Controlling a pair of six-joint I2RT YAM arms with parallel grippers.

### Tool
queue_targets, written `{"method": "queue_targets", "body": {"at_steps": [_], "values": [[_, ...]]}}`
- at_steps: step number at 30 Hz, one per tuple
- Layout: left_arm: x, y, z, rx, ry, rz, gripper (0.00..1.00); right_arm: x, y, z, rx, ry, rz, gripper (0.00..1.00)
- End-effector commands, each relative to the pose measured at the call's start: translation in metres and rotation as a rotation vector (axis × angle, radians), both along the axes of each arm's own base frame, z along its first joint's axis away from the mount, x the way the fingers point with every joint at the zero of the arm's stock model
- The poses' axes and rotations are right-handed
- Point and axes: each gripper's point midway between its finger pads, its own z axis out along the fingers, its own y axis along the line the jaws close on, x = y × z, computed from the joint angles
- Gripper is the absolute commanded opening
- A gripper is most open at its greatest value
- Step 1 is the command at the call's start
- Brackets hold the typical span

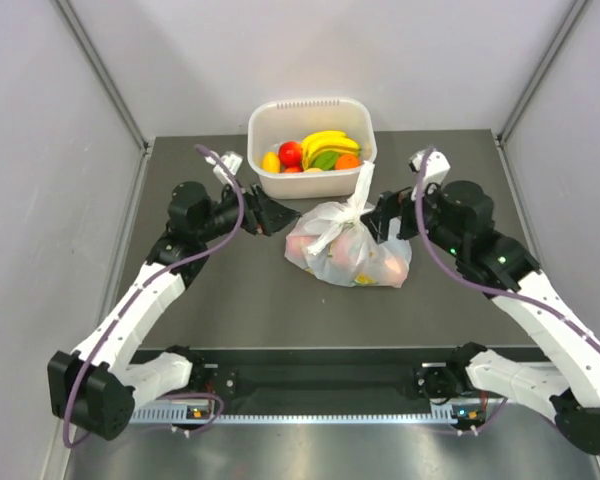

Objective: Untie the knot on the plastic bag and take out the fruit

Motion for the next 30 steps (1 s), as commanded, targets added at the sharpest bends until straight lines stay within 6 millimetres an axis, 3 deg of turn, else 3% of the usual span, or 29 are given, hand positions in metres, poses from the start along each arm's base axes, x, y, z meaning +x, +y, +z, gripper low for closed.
{"method": "queue_targets", "body": {"at_steps": [1,3,6,8,9,12,15,16,18,20,21,23,24,26,30], "values": [[0.018,-0.006,-0.004,0.094,-0.031,0.049,0.99,0.024,-0.002,-0.032,-0.109,0.065,-0.066,1.0],[0.026,-0.012,-0.014,0.133,0.0,0.078,0.99,0.043,-0.002,-0.055,-0.177,0.111,-0.118,1.0],[0.029,-0.02,-0.023,0.184,0.006,0.095,0.99,0.063,0.008,-0.071,-0.21,0.143,-0.125,1.0],[0.038,-0.017,-0.03,0.231,0.009,0.154,0.99,0.071,0.017,-0.078,-0.212,0.151,-0.111,0.94],[0.039,-0.019,-0.031,0.243,0.006,0.156,0.99,0.077,0.021,-0.094,-0.234,0.187,-0.113,0.91],[0.048,-0.019,-0.034,0.283,0.006,0.195,0.99,0.087,0.026,-0.117,-0.266,0.253,-0.132,0.73],[0.057,-0.022,-0.04,0.316,0.011,0.217,0.99,0.088,0.02,-0.143,-0.299,0.307,-0.178,0.41],[0.06,-0.022,-0.044,0.328,0.014,0.225,0.99,0.087,0.018,-0.147,-0.301,0.314,-0.19,0.19],[0.068,-0.025,-0.051,0.35,0.029,0.244,0.99,0.08,0.016,-0.154,-0.287,0.327,-0.192,0.0],[0.072,-0.034,-0.058,0.365,0.044,0.232,0.99,0.072,0.016,-0.15,-0.252,0.313,-0.174,0.0],[0.072,-0.039,-0.061,0.373,0.045,0.224,0.99,0.066,0.014,-0.157,-0.251,0.321,-0.164,0.0],[0.073,-0.054,-0.069,0.398,0.041,0.197,0.99,0.059,0.023,-0.143,-0.191,0.277,-0.101,0.0],[0.073,-0.059,-0.071,0.408,0.038,0.186,0.99,0.052,0.023,-0.149,-0.183,0.28,-0.079,0.0],[0.073,-0.074,-0.079,0.438,0.03,0.161,0.99,0.045,0.033,-0.133,-0.12,0.227,-0.007,0.0],[0.074,-0.088,-0.093,0.489,0.02,0.146,0.99,0.036,0.037,-0.127,-0.097,0.199,0.046,0.0]]}}
